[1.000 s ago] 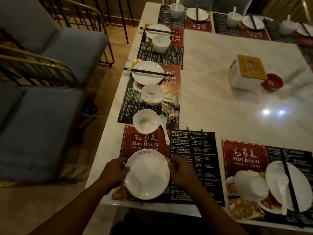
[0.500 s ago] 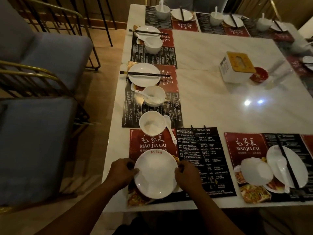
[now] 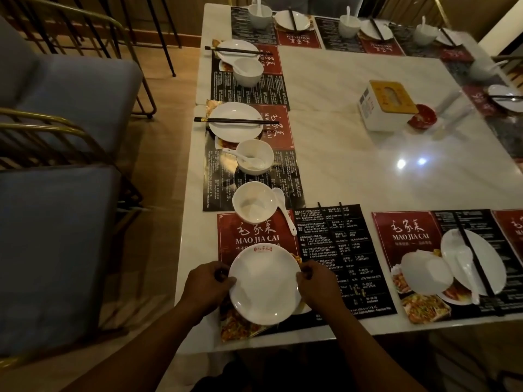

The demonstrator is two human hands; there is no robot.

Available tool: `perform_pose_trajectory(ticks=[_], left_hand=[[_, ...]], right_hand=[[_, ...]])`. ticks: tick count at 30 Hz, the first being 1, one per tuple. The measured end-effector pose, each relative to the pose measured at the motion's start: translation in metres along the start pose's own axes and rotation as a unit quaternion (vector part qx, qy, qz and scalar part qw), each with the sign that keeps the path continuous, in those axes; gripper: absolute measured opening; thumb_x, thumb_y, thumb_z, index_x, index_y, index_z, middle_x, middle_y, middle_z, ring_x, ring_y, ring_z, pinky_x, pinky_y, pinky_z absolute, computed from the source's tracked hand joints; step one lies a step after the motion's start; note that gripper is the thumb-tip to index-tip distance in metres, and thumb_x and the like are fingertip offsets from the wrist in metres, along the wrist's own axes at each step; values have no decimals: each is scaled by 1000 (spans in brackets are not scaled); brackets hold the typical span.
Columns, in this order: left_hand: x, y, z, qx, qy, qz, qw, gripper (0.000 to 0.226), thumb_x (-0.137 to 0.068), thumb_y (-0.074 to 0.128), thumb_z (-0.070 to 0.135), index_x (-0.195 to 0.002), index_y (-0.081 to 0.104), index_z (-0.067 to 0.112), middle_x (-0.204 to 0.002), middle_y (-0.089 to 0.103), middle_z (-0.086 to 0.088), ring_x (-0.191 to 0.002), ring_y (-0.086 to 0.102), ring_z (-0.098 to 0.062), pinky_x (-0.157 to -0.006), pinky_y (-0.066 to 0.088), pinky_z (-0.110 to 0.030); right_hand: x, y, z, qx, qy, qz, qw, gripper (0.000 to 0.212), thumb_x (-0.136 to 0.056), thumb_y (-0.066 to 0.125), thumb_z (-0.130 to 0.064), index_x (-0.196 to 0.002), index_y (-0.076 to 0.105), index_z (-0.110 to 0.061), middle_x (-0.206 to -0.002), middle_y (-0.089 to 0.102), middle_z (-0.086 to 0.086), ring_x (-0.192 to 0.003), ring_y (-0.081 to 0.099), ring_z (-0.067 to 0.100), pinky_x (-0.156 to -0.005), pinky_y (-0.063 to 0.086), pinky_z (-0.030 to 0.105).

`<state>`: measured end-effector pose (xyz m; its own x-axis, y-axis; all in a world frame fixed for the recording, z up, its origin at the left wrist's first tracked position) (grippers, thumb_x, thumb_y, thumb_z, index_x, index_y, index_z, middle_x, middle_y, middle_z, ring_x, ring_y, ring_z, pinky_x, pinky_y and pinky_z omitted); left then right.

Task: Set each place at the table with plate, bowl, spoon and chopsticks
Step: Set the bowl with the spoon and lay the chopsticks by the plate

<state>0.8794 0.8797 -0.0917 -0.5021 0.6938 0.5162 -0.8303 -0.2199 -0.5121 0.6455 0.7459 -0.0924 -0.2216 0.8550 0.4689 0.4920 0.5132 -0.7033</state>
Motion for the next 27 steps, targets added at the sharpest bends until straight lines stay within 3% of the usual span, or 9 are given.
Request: perform_pose_trajectory(ticks=[2, 7, 14, 19, 27], left_hand=[[0, 1, -1, -1, -2, 2, 1000, 23, -82, 79, 29, -103, 71, 26, -91, 68, 11, -82, 63, -6, -75, 58, -30], [1, 3, 0, -1, -7, 13, 1000, 22, -84, 78, 30, -104, 70, 25, -91, 68, 11, -82, 62, -5, -68, 52, -22], [1, 5, -1, -14, -10, 27, 1000, 21, -83, 77, 32, -102, 70, 26, -90, 69, 11, -82, 64, -6, -76, 58, -30], [0, 3, 1, -28, -4, 35, 999, 21, -84, 77, 33, -102, 70, 26, -90, 68, 12, -82, 63, -5, -74, 55, -28], [0, 4, -1, -20, -14, 29, 999, 24, -85, 76, 32, -106, 70, 25, -92, 68, 11, -83, 61, -6, -73, 53, -26]], right_hand=[[0, 0, 0, 0, 0, -2, 1000, 12, -93, 65, -20, -104, 68, -22, -88, 65, -11, -85, 64, 7, -77, 55, 28], [-2, -2, 0, 12, -8, -1, 1000, 12, -92, 66, -20, -104, 69, -22, -86, 65, -11, -81, 66, 9, -80, 60, 35], [-1, -2, -1, 10, -17, -4, 1000, 10, -91, 66, -20, -101, 68, -22, -84, 66, -11, -79, 65, 6, -75, 57, 28], [2, 0, 2, -2, -15, -4, 1000, 12, -92, 65, -19, -103, 69, -21, -83, 63, -13, -81, 63, 5, -69, 47, 19], [3, 0, 1, -11, -17, -1, 1000, 13, -92, 66, -19, -104, 69, -21, -83, 63, -13, -80, 62, 2, -69, 48, 19]])
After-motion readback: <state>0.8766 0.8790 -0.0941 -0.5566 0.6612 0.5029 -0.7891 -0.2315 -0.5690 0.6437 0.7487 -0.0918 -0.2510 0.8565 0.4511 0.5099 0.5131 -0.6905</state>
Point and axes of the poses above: each hand's wrist, its own x-axis away from the middle knuckle, its own y-axis out of the palm, z = x × y, the point moved 3 cm from there along -x, towards the middle knuckle
